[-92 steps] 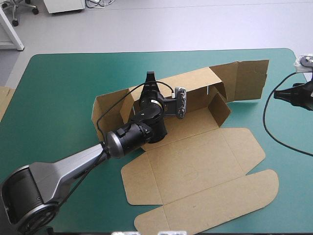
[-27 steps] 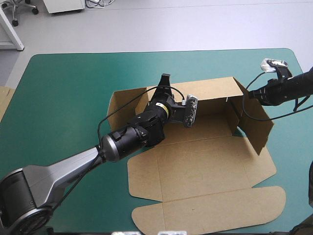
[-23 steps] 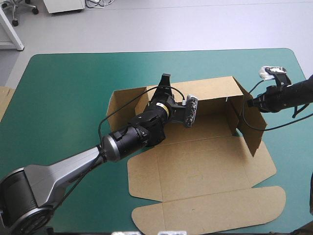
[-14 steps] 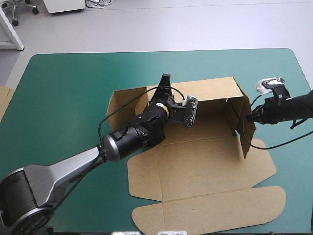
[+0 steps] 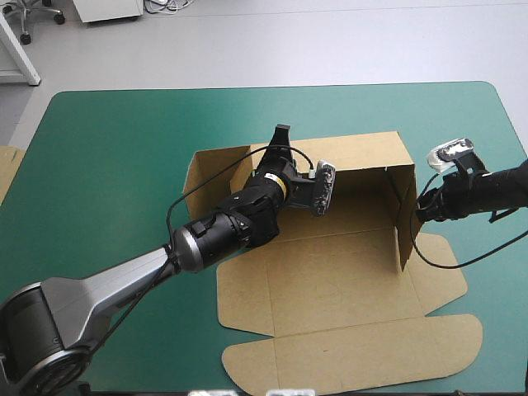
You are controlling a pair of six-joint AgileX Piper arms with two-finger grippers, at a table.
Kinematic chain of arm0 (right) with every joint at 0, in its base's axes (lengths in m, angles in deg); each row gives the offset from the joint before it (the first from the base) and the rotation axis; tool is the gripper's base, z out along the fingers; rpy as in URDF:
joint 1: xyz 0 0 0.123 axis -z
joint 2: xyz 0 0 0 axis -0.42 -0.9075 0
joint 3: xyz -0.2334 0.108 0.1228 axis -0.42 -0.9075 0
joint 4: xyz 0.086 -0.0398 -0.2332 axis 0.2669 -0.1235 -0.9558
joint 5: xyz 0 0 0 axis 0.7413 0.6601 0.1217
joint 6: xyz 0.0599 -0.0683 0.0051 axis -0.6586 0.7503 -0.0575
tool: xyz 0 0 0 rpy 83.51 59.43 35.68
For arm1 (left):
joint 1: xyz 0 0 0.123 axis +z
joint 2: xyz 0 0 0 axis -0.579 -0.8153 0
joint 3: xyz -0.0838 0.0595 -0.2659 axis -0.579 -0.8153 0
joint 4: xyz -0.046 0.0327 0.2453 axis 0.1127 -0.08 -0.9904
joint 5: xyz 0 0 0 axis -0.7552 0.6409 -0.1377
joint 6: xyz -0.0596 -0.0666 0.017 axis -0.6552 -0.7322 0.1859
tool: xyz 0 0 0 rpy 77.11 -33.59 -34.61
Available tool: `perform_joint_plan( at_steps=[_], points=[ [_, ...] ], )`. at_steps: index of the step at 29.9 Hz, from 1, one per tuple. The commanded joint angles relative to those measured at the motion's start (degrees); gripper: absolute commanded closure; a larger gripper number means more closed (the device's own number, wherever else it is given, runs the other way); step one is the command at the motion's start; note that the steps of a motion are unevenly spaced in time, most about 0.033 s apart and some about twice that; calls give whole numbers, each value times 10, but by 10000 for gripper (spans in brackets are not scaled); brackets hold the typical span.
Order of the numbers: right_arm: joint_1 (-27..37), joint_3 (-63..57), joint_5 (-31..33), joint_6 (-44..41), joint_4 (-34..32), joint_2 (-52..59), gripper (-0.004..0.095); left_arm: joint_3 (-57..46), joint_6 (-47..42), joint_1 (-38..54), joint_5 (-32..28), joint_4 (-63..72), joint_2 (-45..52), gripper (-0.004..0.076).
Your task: Fold the box
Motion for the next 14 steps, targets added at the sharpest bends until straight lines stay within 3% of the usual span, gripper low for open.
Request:
perform_joint_plan(
  at_steps=[1, 8, 14],
  points=[
    [-1, 11, 26, 15, 42, 34, 502, 12, -5, -4, -20, 14, 15, 734],
    [-1, 11, 24, 32, 49, 38, 368, 12, -5, -4, -21, 16, 15, 734],
    [-1, 11, -34, 36, 46, 38, 292, 12, -5, -4, -21, 16, 15, 734]
  ],
)
